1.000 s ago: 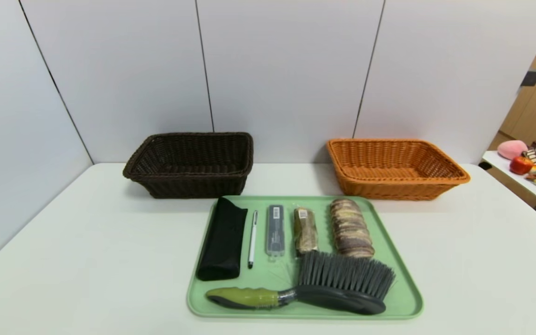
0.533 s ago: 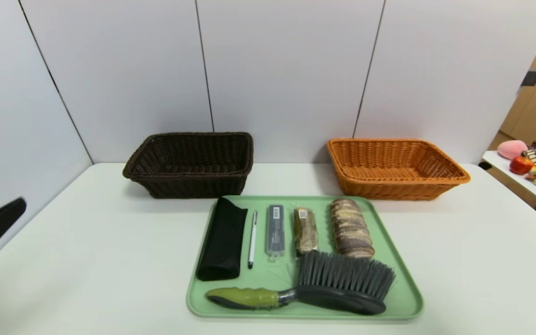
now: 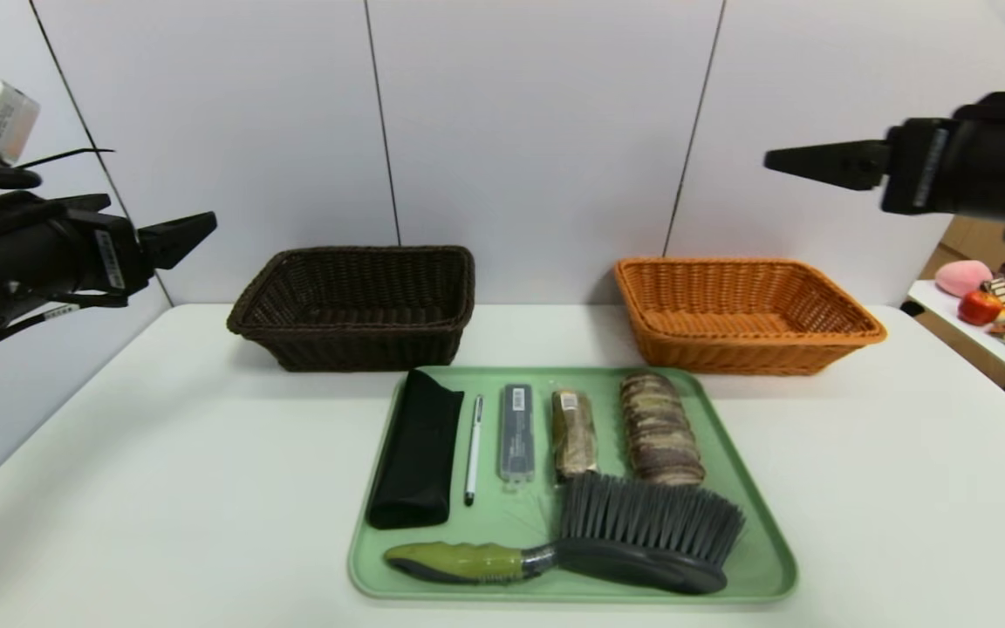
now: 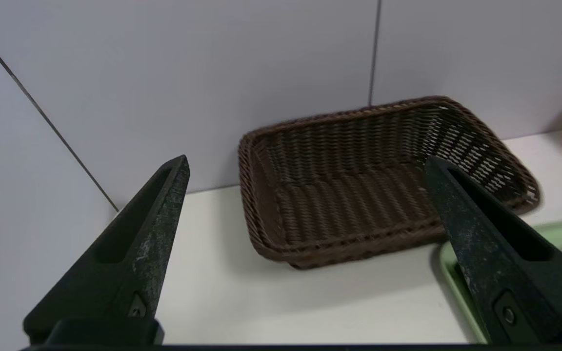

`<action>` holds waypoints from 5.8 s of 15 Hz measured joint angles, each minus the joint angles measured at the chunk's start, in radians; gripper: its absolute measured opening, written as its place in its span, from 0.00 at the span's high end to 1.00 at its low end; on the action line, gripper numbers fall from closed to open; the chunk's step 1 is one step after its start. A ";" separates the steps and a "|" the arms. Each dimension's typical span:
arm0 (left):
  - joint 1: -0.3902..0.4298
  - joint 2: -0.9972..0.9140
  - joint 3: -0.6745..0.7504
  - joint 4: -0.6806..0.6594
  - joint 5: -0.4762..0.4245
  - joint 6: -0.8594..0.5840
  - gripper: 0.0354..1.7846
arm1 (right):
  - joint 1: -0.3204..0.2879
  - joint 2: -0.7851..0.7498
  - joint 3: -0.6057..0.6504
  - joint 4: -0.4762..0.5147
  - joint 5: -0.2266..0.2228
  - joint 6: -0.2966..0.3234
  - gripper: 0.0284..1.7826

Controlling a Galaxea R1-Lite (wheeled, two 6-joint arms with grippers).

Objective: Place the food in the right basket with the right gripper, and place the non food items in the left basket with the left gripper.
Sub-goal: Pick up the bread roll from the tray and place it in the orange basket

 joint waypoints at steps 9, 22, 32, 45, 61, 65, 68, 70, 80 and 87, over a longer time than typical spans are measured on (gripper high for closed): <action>0.005 0.155 -0.037 -0.060 0.038 0.041 0.06 | 0.240 0.425 -0.497 0.726 -0.176 0.225 0.04; 0.008 0.242 -0.020 -0.166 0.088 0.037 0.06 | 0.229 0.479 -0.244 0.599 -0.194 0.325 0.04; 0.011 0.263 -0.001 -0.177 0.090 0.028 0.06 | 0.228 0.491 -0.049 0.454 -0.229 0.331 0.04; 0.040 0.259 0.006 -0.192 0.088 0.026 0.06 | 0.246 0.497 0.014 0.341 -0.249 0.320 0.58; 0.066 0.219 0.049 -0.205 0.090 0.023 0.06 | 0.028 0.186 -0.044 -0.150 -0.246 0.000 0.93; 0.066 0.216 0.093 -0.320 0.086 0.018 0.06 | -0.141 0.278 -0.029 -0.236 -0.246 -0.050 0.93; 0.066 0.216 0.116 -0.343 0.083 0.016 0.06 | -0.191 0.355 -0.002 -0.303 -0.247 -0.050 0.93; 0.065 0.222 0.118 -0.352 0.083 0.011 0.06 | -0.206 0.410 0.013 -0.401 -0.247 -0.051 0.93; 0.065 0.269 0.126 -0.448 0.083 0.004 0.06 | -0.241 0.563 0.001 -0.435 -0.248 -0.053 0.93; 0.065 0.275 0.125 -0.450 0.085 0.003 0.06 | -0.242 0.576 -0.009 -0.466 -0.249 -0.053 0.93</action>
